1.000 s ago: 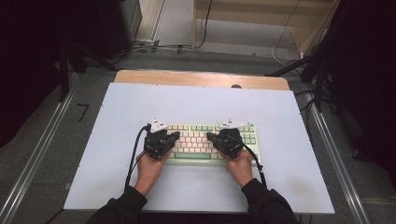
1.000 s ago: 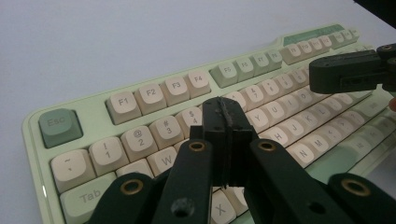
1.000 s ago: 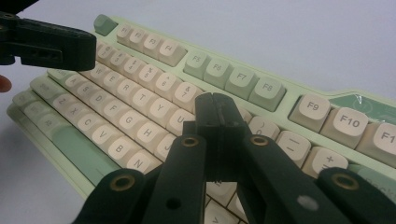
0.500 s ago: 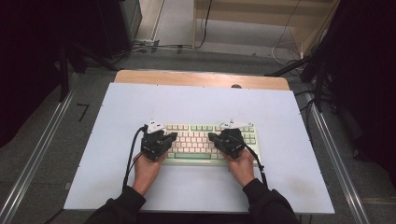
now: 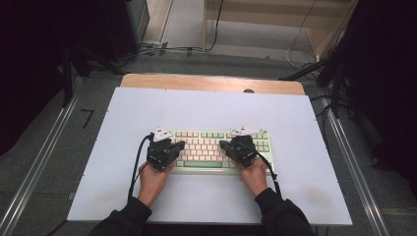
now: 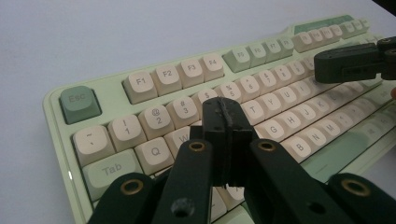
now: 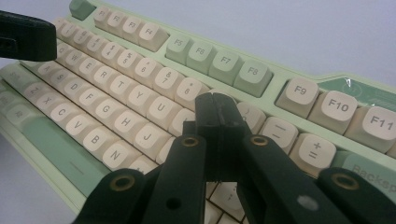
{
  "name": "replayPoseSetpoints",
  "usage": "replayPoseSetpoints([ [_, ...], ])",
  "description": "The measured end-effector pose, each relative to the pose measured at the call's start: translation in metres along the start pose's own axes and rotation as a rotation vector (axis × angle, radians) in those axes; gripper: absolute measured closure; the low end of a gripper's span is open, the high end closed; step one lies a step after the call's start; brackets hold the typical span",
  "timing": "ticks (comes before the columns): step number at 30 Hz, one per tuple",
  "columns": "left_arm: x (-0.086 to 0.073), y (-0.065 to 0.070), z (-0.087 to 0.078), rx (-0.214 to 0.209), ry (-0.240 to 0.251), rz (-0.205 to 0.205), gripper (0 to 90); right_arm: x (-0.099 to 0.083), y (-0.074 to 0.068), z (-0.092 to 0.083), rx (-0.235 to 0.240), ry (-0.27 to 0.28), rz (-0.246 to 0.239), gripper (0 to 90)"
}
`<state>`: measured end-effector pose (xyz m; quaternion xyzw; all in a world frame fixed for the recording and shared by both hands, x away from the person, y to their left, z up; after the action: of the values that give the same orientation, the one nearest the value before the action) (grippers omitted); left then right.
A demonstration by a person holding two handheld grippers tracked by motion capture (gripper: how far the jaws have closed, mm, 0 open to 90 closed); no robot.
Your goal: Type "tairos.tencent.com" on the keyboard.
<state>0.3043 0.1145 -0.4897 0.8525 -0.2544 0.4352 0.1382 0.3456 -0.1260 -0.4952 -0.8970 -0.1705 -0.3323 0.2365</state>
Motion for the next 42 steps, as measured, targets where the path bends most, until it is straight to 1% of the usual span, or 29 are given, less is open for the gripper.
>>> replayPoseSetpoints([
  [10, -0.001, 0.001, 0.000, -0.001, -0.002, -0.002, 90.0, -0.002, 0.000, 0.004, -0.013, -0.025, -0.006, 87.3],
  [15, -0.001, 0.001, 0.000, -0.004, -0.001, 0.000, 90.0, 0.000, 0.000, -0.002, 0.002, 0.009, 0.003, 87.3],
  [23, -0.001, 0.001, 0.000, -0.003, -0.002, 0.000, 90.0, 0.002, 0.002, -0.006, 0.011, 0.019, 0.021, 87.4],
  [36, -0.005, 0.002, 0.001, -0.004, -0.022, 0.001, 90.0, 0.004, 0.003, -0.013, 0.019, 0.036, 0.026, 87.3],
  [38, -0.007, 0.001, 0.001, -0.002, -0.027, 0.005, 90.0, 0.004, 0.004, -0.014, 0.017, 0.036, 0.029, 87.3],
  [42, -0.008, 0.000, 0.002, 0.005, -0.030, 0.000, 90.0, 0.005, 0.006, -0.015, 0.016, 0.043, 0.032, 87.3],
])
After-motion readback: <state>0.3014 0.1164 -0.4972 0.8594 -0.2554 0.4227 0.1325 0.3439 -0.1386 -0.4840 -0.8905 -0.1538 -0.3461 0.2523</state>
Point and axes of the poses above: each handheld gripper's, and its own axes: z roughly forward along the jaws, x roughly out of its top, y roughly to its right, the point moved 2 cm from there along z, roughly forward along the jaws, and after that the axes turned 14 degrees about z, right-handed, at the moved point
